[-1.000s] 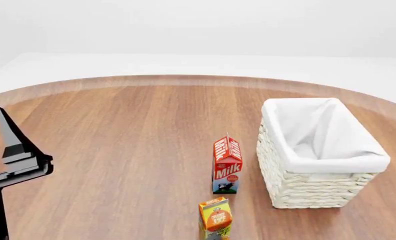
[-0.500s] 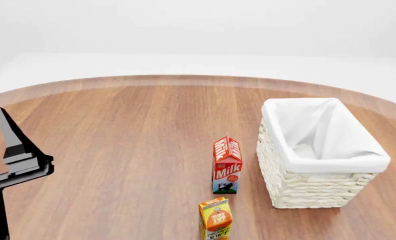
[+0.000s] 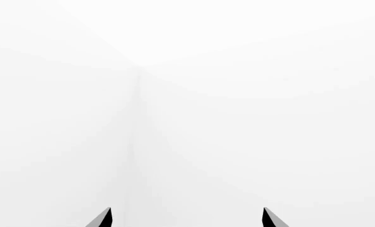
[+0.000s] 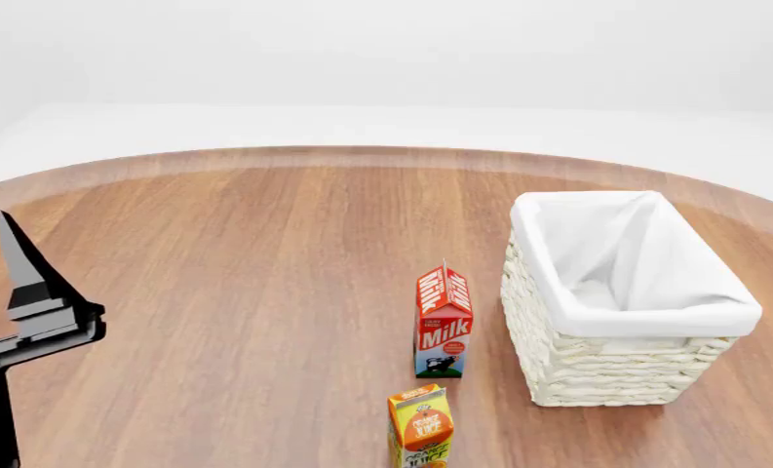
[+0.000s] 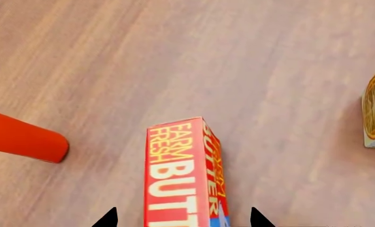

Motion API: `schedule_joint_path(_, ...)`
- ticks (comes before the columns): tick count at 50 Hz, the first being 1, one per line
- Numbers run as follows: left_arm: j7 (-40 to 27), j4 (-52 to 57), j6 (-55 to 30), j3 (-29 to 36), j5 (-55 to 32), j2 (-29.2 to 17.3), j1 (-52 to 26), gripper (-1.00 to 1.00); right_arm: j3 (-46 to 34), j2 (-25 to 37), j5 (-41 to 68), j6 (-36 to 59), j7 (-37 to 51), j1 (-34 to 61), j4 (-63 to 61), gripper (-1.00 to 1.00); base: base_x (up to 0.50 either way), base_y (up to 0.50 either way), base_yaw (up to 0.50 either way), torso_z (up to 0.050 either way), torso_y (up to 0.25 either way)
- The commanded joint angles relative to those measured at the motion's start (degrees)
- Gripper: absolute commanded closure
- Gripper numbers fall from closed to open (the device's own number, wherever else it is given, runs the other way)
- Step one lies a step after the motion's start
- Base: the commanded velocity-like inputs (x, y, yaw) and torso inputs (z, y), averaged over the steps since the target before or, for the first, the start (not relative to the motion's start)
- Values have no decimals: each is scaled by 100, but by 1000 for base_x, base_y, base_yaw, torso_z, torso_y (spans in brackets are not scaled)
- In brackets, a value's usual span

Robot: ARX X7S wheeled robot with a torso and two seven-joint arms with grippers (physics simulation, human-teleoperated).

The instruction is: Pick up the cream cheese box and the butter, and put them in the basket.

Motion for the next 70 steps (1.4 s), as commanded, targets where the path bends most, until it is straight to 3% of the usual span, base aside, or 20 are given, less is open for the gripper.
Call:
schedule_joint_path(1, 121, -72, 44, -153, 21, 95, 2, -100, 120, -100, -86, -8, -177, 21, 142, -100, 0, 0, 0, 0, 0)
schedule_joint_path(40, 117, -129, 121, -208, -138, 78, 34, -100, -301, -156, -371, 314, -171, 154, 408, -100, 0, 0, 0, 0, 0)
schedule_joint_path(70, 71, -212, 160, -140, -12, 81, 6, -100, -540, -236, -430, 363, -784, 142, 800, -100, 0, 0, 0, 0, 0)
